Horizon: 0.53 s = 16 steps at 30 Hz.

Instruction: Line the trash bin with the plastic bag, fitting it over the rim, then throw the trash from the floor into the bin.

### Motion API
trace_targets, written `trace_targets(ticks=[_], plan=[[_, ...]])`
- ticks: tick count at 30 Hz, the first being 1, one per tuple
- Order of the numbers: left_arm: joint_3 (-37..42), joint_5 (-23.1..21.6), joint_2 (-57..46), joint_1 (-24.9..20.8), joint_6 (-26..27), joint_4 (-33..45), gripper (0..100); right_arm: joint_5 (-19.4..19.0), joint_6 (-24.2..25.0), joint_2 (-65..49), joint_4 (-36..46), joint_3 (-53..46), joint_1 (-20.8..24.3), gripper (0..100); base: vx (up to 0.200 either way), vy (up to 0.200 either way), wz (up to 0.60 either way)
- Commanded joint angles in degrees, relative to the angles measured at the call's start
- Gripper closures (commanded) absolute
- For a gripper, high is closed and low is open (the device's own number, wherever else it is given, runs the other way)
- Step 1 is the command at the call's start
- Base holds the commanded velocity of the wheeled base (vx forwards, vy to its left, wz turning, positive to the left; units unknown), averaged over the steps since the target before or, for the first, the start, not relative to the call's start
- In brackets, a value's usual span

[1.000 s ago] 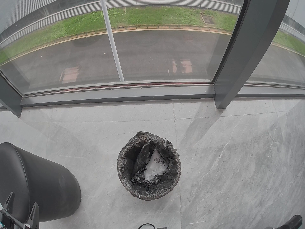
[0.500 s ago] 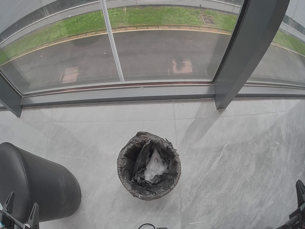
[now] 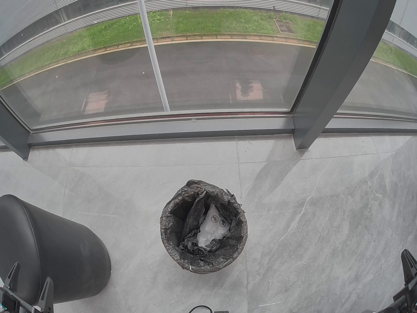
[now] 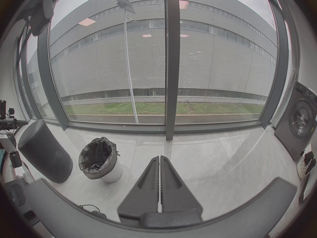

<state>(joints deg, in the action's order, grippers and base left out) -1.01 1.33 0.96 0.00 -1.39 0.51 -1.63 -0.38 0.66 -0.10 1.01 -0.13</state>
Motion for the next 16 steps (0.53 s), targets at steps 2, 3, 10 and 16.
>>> trace_targets(ticks=[2, 3, 10, 16], plan=[[0.8, 0.0, -1.0, 0.0, 0.0, 0.0, 0, 0.1, 0.4, -0.7, -0.1, -1.0, 0.0, 100, 0.0, 0.0, 0.0], [0.8, 0.0, -1.0, 0.0, 0.0, 0.0, 0, 0.1, 0.4, -0.7, -0.1, -1.0, 0.0, 100, 0.0, 0.0, 0.0], [0.8, 0.0, -1.0, 0.0, 0.0, 0.0, 0, 0.1, 0.5, -0.7, -0.1, -1.0, 0.0, 100, 0.0, 0.0, 0.0], [0.8, 0.0, -1.0, 0.0, 0.0, 0.0, 0, 0.3, 0.6, -0.7, -0.1, -1.0, 0.0, 100, 0.0, 0.0, 0.0]])
